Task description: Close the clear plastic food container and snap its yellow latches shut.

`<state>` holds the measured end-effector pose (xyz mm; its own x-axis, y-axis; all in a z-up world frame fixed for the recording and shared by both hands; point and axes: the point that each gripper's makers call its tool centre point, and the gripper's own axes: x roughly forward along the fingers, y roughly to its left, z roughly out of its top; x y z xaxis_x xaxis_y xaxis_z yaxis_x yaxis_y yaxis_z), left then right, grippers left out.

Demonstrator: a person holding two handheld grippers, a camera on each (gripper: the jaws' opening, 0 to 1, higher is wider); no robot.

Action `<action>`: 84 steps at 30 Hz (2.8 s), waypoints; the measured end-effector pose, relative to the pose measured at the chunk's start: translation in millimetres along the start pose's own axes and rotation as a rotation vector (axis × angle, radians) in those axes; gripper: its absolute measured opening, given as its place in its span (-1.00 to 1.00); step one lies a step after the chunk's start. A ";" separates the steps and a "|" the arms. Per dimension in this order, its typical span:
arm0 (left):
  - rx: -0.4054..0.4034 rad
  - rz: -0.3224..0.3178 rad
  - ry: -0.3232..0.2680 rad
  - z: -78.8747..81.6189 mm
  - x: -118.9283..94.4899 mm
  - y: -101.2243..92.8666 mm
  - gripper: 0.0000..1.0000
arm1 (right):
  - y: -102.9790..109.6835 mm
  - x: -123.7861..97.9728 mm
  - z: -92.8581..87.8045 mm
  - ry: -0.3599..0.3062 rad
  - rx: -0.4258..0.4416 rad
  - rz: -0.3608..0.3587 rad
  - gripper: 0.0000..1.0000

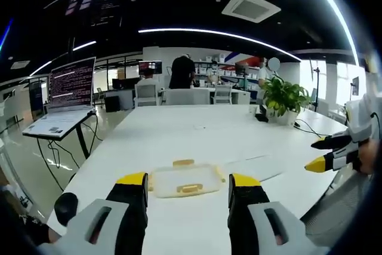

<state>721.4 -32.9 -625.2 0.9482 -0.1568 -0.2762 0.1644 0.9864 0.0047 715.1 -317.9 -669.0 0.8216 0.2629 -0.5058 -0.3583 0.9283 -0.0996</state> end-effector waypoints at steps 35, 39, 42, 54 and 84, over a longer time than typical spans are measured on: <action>0.060 -0.043 0.085 -14.6 5.6 -10.7 -0.01 | 11.6 0.6 -0.6 -0.005 0.097 0.095 0.20; 0.043 -0.054 0.062 -10.6 3.7 -11.6 -0.01 | 12.9 1.7 -2.4 0.008 0.064 0.085 0.19; 0.042 -0.053 0.066 -11.7 3.6 -12.2 -0.01 | 12.4 1.8 -5.8 0.023 0.044 0.076 0.17; 0.034 -0.022 0.051 -6.3 6.5 -6.7 0.00 | 13.8 4.9 -0.4 0.016 0.025 0.099 0.17; 0.230 -0.201 0.128 -14.2 38.4 3.7 -0.04 | 43.9 36.8 20.3 0.059 -0.111 0.274 0.15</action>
<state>754.5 -34.5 -649.5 0.8510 -0.3250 -0.4125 0.4155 0.8970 0.1505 738.6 -262.1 -674.5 0.6618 0.4807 -0.5752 -0.6121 0.7896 -0.0444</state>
